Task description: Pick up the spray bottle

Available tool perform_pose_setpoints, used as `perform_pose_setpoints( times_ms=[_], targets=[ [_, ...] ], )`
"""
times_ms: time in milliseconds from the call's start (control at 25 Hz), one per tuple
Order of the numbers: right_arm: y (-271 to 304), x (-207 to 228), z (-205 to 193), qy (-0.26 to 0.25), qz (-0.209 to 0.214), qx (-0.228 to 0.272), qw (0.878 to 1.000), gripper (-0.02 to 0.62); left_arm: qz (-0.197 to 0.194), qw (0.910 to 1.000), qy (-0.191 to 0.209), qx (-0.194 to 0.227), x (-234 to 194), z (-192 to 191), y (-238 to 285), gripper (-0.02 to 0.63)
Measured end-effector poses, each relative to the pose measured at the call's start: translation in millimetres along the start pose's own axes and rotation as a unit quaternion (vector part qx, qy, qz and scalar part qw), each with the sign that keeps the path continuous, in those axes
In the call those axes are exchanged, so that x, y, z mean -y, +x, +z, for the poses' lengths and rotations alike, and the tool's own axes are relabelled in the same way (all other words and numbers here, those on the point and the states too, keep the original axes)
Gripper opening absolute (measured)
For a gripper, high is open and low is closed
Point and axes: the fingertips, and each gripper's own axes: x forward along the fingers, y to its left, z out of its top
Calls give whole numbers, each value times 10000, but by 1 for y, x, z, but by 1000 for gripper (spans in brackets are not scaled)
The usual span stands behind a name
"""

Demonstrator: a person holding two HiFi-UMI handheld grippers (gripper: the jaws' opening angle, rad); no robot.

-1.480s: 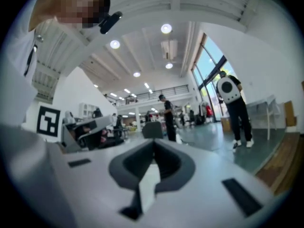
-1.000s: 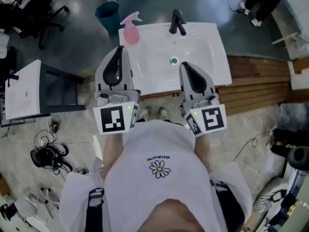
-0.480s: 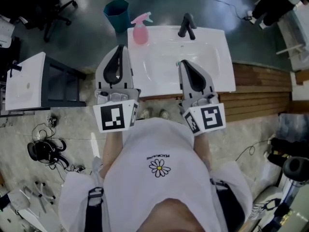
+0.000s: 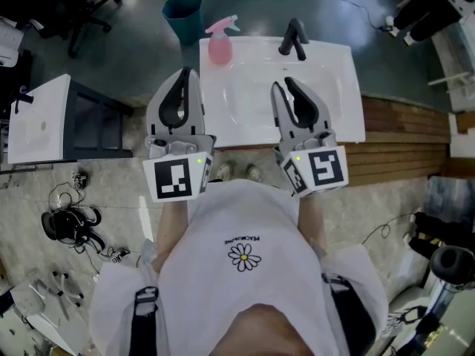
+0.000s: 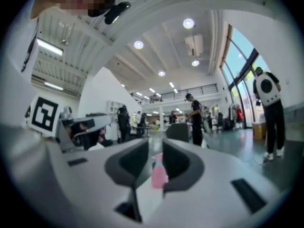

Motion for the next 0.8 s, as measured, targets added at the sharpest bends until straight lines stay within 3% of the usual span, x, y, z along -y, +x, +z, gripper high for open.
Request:
perform_pose_setpoints(
  times_ms=[600,800],
  targets=[
    [90,-13,-39,-174,859,-687,9938,258,159,9996,49,-241,-9,-15,8,18],
    [125,-12,-73,-156,972,-1130,9887,261,236,9994,133,-236,-12,-14,6,18]
  ],
)
